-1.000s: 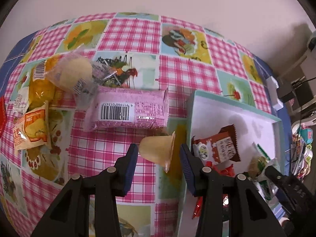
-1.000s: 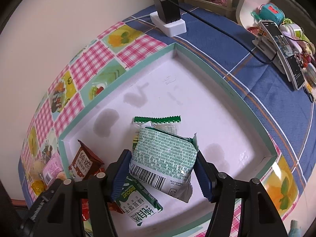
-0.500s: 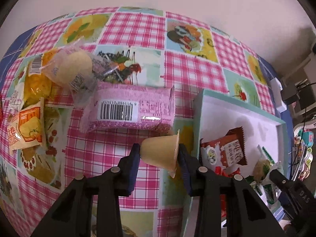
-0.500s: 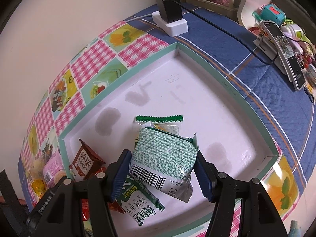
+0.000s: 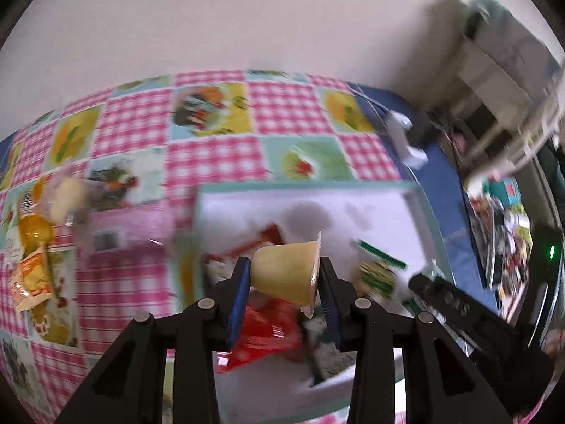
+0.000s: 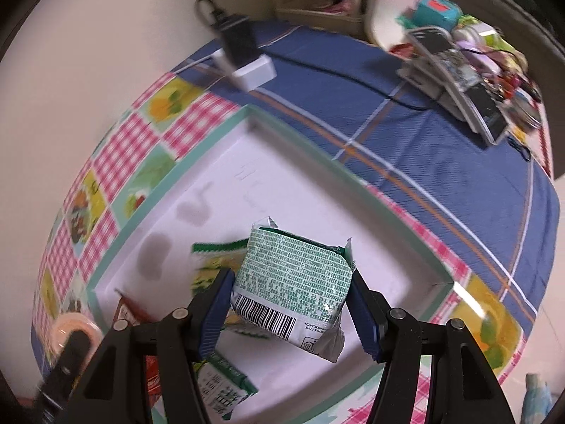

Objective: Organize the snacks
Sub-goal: 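Carry the green-white pack and pudding cup over the white tray and open both tools, then grasp the red patterned wrapper with the left tool while the right tool grasps the Dalyuan Swiss roll pack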

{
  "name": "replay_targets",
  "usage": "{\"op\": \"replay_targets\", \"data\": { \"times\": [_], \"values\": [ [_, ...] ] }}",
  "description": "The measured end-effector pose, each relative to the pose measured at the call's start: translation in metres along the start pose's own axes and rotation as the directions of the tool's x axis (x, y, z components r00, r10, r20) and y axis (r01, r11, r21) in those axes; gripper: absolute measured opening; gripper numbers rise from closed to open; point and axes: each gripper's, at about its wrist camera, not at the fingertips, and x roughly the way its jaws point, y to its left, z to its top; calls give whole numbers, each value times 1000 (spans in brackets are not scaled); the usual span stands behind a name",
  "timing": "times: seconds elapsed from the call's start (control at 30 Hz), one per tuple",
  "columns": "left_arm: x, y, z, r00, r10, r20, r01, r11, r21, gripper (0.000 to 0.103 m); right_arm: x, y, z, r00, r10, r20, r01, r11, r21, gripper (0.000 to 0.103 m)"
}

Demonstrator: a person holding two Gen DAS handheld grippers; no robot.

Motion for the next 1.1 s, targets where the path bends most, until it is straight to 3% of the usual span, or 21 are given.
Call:
{"op": "replay_targets", "data": {
  "times": [0.17,0.3,0.37,0.47,0.6,0.7,0.87,0.93,1.1],
  "values": [
    [8,-9,-8,999,-16,-44,17,1000,8,41,1,-10,2,1000,-10,2,10,999,34,66],
    [0,-1,-5,999,-18,-27,17,999,-32,56,4,-9,2,1000,-7,-8,8,999,31,67],
    [-3,5,-3,1000,-1,-26,-1,998,-58,58,5,-9,1,1000,-8,-9,9,1000,27,68],
    [-6,19,-2,998,55,-28,-58,992,-114,76,7,-9,2,1000,8,-18,-8,1000,23,74],
    [-9,42,-4,994,103,-49,-111,972,-205,79,7,-8,1,1000,22,-15,-22,1000,14,80],
    [-12,63,-7,985,156,-71,-169,949,-267,89,4,-4,0,1000,28,0,-28,1000,-2,90],
    [-15,88,-14,963,253,-95,-270,911,-312,91,-1,9,-4,998,58,8,-58,997,-47,95],
    [-19,96,-16,950,297,-95,-312,895,-320,96,-3,16,-8,998,67,10,-66,995,-74,103],
    [-32,117,-22,927,366,-85,-371,860,-349,98,-15,37,-20,996,82,32,-77,986,-151,103]
  ]
}}
